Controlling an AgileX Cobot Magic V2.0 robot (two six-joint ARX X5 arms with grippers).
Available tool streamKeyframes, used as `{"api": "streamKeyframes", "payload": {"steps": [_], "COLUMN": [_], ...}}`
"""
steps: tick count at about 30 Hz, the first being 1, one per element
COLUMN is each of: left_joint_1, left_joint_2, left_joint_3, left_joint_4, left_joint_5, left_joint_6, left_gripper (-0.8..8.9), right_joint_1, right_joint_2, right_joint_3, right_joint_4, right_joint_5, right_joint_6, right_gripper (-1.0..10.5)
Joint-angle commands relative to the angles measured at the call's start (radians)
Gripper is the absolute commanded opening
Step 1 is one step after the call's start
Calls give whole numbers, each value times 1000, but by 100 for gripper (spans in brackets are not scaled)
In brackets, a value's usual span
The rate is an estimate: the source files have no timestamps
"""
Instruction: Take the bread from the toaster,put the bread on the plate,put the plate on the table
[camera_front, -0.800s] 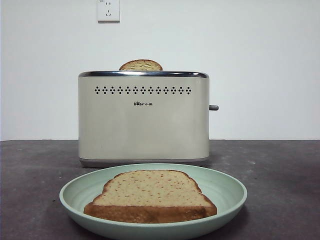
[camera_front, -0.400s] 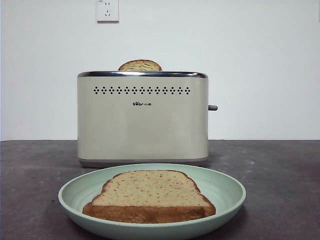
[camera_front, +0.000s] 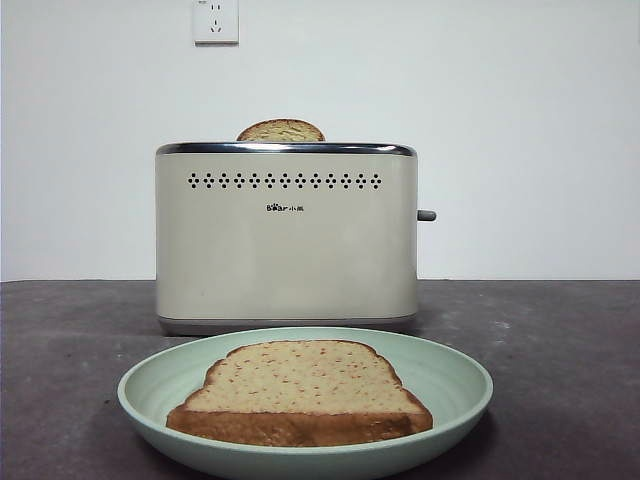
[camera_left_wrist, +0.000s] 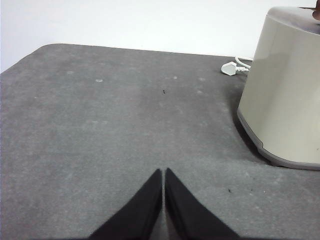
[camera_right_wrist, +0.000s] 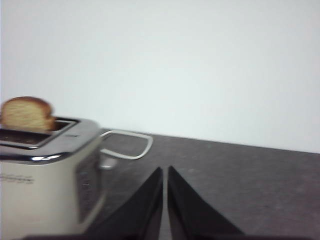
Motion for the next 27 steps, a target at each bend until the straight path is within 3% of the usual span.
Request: {"api": "streamKeyframes", "payload": {"steps": [1, 15, 27], "left_joint_1": [2, 2, 2], "left_joint_2": [-1, -1, -1], "left_joint_3": [-24, -24, -24], "left_joint_4": [-2, -2, -2], "left_joint_5": [-1, -1, -1], "left_joint_6": [-3, -3, -3], "left_gripper": [8, 8, 8], "right_joint_1": [-36, -74, -72], "right_joint_2": [-43, -224, -246], "right_joint_3": [-82, -340, -343], "right_joint_4": [54, 92, -141], "right_joint_5": [0, 60, 60], "right_joint_6": [-13, -3, -3], "right_gripper": [5, 5, 5]}}
